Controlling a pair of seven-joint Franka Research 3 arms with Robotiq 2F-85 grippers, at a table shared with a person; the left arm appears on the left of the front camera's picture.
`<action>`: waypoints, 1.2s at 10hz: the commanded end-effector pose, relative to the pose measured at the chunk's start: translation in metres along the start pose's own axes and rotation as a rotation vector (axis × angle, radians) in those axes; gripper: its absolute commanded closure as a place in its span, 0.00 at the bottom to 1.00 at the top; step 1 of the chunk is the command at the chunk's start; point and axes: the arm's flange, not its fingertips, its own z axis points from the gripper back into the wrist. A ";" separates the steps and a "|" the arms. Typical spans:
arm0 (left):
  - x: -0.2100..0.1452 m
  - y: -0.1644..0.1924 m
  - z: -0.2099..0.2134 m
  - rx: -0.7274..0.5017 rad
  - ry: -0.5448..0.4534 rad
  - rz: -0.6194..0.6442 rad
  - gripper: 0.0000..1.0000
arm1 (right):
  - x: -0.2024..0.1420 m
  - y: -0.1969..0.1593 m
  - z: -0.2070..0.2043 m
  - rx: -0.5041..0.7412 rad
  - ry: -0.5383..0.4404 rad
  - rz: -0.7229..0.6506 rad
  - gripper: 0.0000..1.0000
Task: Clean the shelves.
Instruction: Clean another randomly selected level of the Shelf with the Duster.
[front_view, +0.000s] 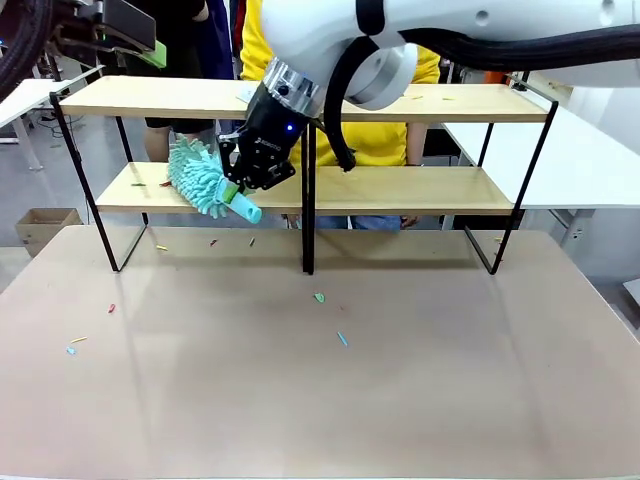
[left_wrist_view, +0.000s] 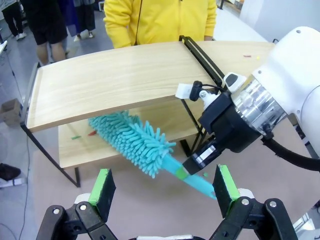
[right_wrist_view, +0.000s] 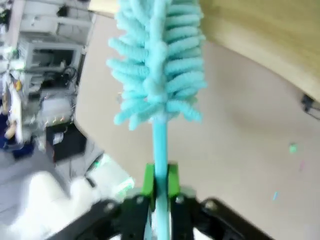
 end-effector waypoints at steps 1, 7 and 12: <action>0.000 0.000 0.000 0.011 -0.003 0.002 0.00 | 0.013 0.008 -0.010 0.014 0.045 0.028 1.00; 0.000 0.000 0.000 0.011 -0.003 0.002 0.00 | 0.026 0.036 -0.023 -0.035 0.123 0.154 1.00; 0.000 0.000 0.000 0.011 -0.003 0.002 0.00 | -0.004 0.040 -0.003 -0.086 0.361 0.405 1.00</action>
